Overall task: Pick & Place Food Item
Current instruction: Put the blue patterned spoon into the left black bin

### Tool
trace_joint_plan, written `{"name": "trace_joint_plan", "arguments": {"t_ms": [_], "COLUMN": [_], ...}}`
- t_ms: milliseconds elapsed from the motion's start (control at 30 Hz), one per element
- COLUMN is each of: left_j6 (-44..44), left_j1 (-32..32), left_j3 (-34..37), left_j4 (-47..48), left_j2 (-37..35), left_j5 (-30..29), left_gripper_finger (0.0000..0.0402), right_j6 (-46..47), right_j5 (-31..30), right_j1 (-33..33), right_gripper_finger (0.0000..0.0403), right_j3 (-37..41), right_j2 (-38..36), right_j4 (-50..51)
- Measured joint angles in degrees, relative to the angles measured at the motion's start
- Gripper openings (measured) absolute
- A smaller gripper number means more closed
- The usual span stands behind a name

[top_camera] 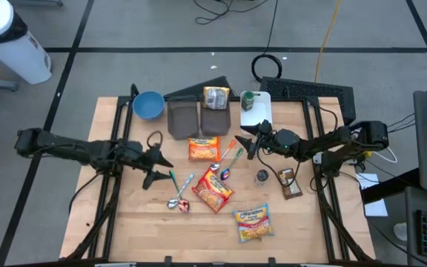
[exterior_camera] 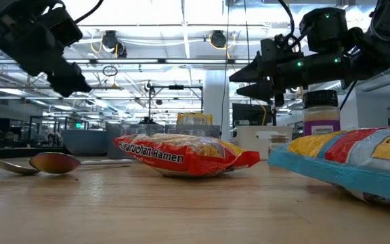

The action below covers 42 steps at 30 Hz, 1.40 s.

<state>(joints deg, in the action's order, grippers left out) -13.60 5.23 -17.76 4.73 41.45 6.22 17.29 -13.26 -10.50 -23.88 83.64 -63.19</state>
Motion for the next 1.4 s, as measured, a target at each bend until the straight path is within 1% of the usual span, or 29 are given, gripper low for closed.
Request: {"name": "trace_joint_plan", "arguments": {"t_ms": [167, 267, 433, 600, 833, 1033, 1233, 1400], "left_j6": [1.72, 1.03, -1.18, -1.99, -6.9, -11.09, -12.48, -13.47], "left_j1": [7.44, 10.92, 17.1, 23.43, 31.08, 36.04, 39.66, 40.82], "left_j3": [-0.02, -0.32, -3.0, -8.03, -13.93, -16.54, -19.74, -19.98], "left_j4": [-0.06, -0.09, -0.29, 0.56, 6.56, 7.22, 10.12, 10.86], "left_j2": [5.94, 9.36, 15.38, 21.95, 31.64, 38.88, 44.16, 47.61], "left_j5": [-8.84, -12.53, -16.1, -19.52, -23.13, -25.02, -29.89, -33.36], "left_gripper_finger": [0.0239, 0.0239, 0.0239, 0.0239, 0.0239, 0.0239, 0.0239, 0.0239], "right_j6": [0.01, 0.01, 1.28, 1.72, 4.03, 4.56, 4.88, 5.88], "right_j5": [0.0, 0.02, 0.02, 0.01, 0.02, -0.07, -0.15, -0.21], "right_j1": [0.0, 0.0, 0.0, 0.42, 0.65, 2.78, 5.39, 7.32], "right_gripper_finger": [0.0265, 0.0265, 0.0265, 0.0265, 0.0265, 0.0265, 0.0265, 0.0265], "right_j3": [0.0, 0.0, 0.0, 0.0, 0.02, 0.02, 0.02, 0.02], "right_j2": [0.0, 0.0, 0.0, 0.0, 0.0, 0.0, 0.0, 0.0], "right_j4": [-0.01, 0.01, 0.01, 0.14, 4.16, 6.27, 6.05, 6.07]}}
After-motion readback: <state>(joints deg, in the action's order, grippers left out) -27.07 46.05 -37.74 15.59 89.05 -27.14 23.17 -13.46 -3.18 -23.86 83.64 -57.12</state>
